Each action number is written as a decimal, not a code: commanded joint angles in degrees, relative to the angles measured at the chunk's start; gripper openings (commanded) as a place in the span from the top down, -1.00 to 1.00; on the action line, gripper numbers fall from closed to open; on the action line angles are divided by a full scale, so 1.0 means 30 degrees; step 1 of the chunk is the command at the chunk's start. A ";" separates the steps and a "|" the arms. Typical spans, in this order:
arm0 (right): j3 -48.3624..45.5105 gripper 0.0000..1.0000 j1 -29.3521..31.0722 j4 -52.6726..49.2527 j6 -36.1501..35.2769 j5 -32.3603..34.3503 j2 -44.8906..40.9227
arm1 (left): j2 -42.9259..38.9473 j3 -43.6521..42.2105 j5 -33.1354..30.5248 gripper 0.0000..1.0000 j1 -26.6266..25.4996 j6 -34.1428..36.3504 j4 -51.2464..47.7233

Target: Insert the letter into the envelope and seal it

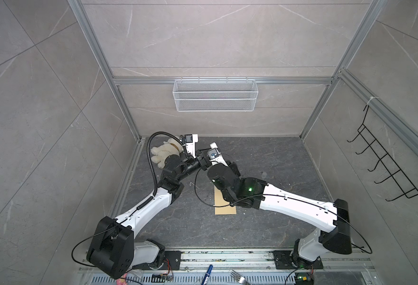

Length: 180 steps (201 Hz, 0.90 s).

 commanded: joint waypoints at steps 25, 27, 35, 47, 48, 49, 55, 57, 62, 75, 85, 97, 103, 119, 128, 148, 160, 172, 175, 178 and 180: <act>-0.3676 -0.50 -0.4038 0.2463 0.1725 -1.4392 -0.4976 | -0.0395 0.0655 0.1521 1.00 0.0012 -0.0105 0.0158; -0.3864 -0.50 -0.4259 0.2542 0.1838 -1.4965 -0.5104 | -0.0389 0.0670 0.1566 1.00 0.0023 -0.0136 0.0192; -0.4439 -0.51 -0.5320 0.2849 0.2241 -1.7092 -0.5563 | -0.0390 0.0754 0.1796 1.00 0.0029 -0.0311 0.0421; -0.5070 -0.51 -0.6567 0.3258 0.2936 -1.9939 -0.5902 | -0.0349 0.0820 0.2104 1.00 0.0058 -0.0575 0.0842; -0.5085 -0.51 -0.6631 0.3318 0.2992 -2.0170 -0.5925 | -0.0349 0.0835 0.2140 1.00 0.0057 -0.0600 0.0908; -0.5106 -0.51 -0.6722 0.3363 0.3035 -2.0388 -0.5936 | -0.0348 0.0843 0.2158 1.00 0.0057 -0.0613 0.0942; -0.5348 -0.51 -0.7223 0.3659 0.3321 -2.1714 -0.5977 | -0.0319 0.0835 0.2275 1.00 0.0056 -0.0746 0.1108; -0.5440 -0.51 -0.7362 0.3749 0.3409 -2.2084 -0.5977 | -0.0319 0.0839 0.2296 1.00 0.0056 -0.0787 0.1199; -0.5583 -0.51 -0.7656 0.3982 0.3628 -2.2873 -0.5952 | -0.0319 0.0846 0.2350 1.00 0.0056 -0.0904 0.1343; -0.5852 -0.51 -0.8269 0.4749 0.4246 -2.5024 -0.5649 | -0.0233 0.0812 0.2509 1.00 0.0058 -0.1240 0.1874; -0.6083 -0.51 -0.8570 0.5505 0.4846 -2.6080 -0.5314 | -0.0142 0.0792 0.2700 1.00 0.0056 -0.1573 0.2387; -0.6367 -0.50 -0.8894 0.6518 0.5551 -2.7055 -0.4933 | 0.0011 0.0792 0.2872 1.00 0.0056 -0.2018 0.3047; -0.6431 -0.49 -0.8982 0.6886 0.5797 -2.7363 -0.4817 | 0.0060 0.0792 0.2946 1.00 0.0060 -0.2207 0.3287; -0.6556 -0.43 -0.9132 0.7775 0.6415 -2.7830 -0.4417 | 0.0094 0.0733 0.3022 1.00 0.0063 -0.2481 0.3553; -0.6599 -0.38 -0.9184 0.8195 0.6659 -2.7999 -0.4262 | 0.0070 0.0706 0.3053 1.00 0.0058 -0.2504 0.3564; -0.6501 -0.25 -0.9173 0.8527 0.6886 -2.8264 -0.4041 | 0.0015 0.0645 0.3029 1.00 0.0056 -0.2502 0.3553; -0.6488 -0.15 -0.9161 0.8540 0.6911 -2.8229 -0.3967 | 0.0025 0.0644 0.3052 1.00 0.0056 -0.2506 0.3553; -0.6455 -0.06 -0.9196 0.8604 0.6943 -2.8229 -0.3932 | 0.0004 0.0634 0.3038 1.00 0.0056 -0.2533 0.3553; -0.6510 -0.03 -0.9198 0.8606 0.6944 -2.8231 -0.3938 | 0.0003 0.0629 0.3050 1.00 0.0056 -0.2541 0.3550; -0.6480 0.00 -0.9198 0.8635 0.6956 -2.8231 -0.3935 | 0.0003 0.0632 0.3062 1.00 0.0056 -0.2545 0.3546; -0.6455 0.02 -0.9189 0.8611 0.6962 -2.8225 -0.3936 | 0.0003 0.0620 0.3079 1.00 0.0056 -0.2548 0.3551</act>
